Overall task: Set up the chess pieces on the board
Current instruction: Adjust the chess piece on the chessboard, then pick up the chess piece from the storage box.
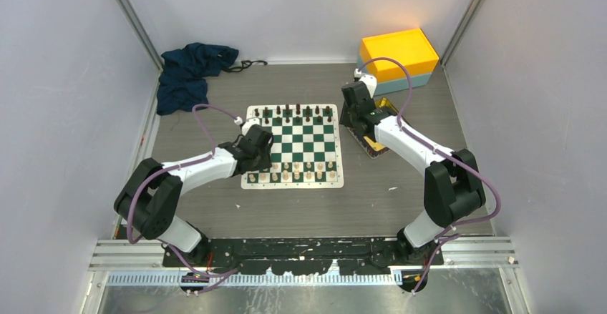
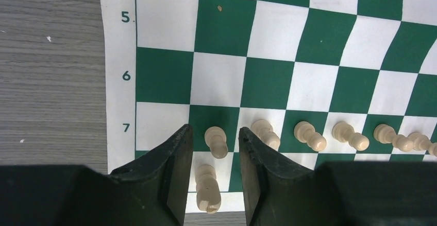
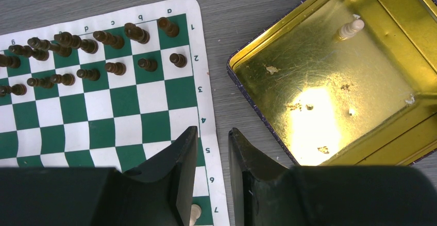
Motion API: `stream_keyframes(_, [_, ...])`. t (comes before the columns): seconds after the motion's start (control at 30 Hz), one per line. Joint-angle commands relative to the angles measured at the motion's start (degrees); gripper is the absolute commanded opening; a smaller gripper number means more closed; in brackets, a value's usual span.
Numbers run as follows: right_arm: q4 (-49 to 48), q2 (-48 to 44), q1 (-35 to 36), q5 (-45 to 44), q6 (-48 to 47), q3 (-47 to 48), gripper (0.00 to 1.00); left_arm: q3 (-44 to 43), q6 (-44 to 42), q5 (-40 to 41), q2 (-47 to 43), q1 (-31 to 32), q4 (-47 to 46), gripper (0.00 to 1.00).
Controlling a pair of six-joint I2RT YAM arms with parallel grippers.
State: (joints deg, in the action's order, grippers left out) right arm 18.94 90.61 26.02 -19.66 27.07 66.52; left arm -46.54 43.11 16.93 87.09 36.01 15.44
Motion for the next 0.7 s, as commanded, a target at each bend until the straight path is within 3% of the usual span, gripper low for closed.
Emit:
stream_keyframes(0.0, [-0.64,-2.94,-0.2,-1.07,-0.65,0.38,0.34,-0.06,-0.24,2.4,-1.68,0.16,-1.52,0.4])
stream_keyframes(0.3, [2.36,0.92,-6.88,-2.05,0.11,4.24,0.36,-3.29,-3.46,8.32,-10.73,0.12,2.56,0.49])
stream_keyframes(0.4, [2.61,3.11,-9.73,-1.29,0.44,5.24,0.52,-2.61,-4.59,9.41,-16.05,0.21,2.63,0.59])
stream_keyframes(0.57, [1.73,7.25,-12.69,-0.12,0.46,6.88,0.6,-1.67,-6.22,9.26,-21.72,0.3,1.96,0.79])
stream_keyframes(0.67, [1.12,9.75,-13.68,0.13,0.06,7.88,0.62,-1.79,-6.85,8.42,-23.49,0.31,2.1,0.85])
